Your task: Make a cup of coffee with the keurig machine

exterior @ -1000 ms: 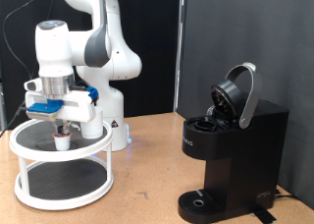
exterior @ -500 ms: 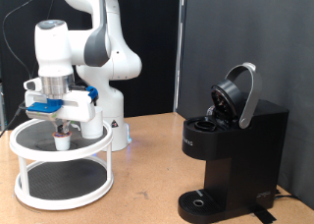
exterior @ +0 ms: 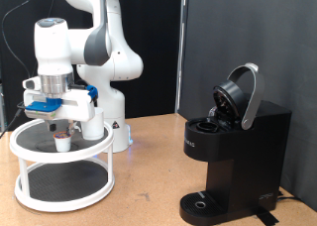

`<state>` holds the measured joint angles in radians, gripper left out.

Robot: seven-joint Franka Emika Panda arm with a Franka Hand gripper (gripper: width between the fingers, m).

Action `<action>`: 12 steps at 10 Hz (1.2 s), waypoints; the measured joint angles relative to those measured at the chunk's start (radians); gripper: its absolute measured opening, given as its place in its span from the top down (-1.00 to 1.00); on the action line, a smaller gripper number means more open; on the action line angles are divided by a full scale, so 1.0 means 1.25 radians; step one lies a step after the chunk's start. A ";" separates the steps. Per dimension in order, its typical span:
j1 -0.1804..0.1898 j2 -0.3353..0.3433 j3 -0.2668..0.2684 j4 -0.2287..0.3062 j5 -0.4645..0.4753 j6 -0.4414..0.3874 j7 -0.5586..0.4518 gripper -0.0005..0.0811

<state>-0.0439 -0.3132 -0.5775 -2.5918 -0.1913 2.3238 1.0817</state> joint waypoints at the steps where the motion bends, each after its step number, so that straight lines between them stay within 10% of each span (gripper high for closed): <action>1: -0.001 0.000 0.000 0.001 -0.002 0.000 0.000 -0.45; 4: -0.003 0.005 0.000 -0.001 -0.014 0.000 0.000 -0.96; 12: -0.006 0.045 0.000 -0.010 -0.018 0.037 0.002 -0.99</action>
<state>-0.0520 -0.2566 -0.5775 -2.6045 -0.2132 2.3703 1.0840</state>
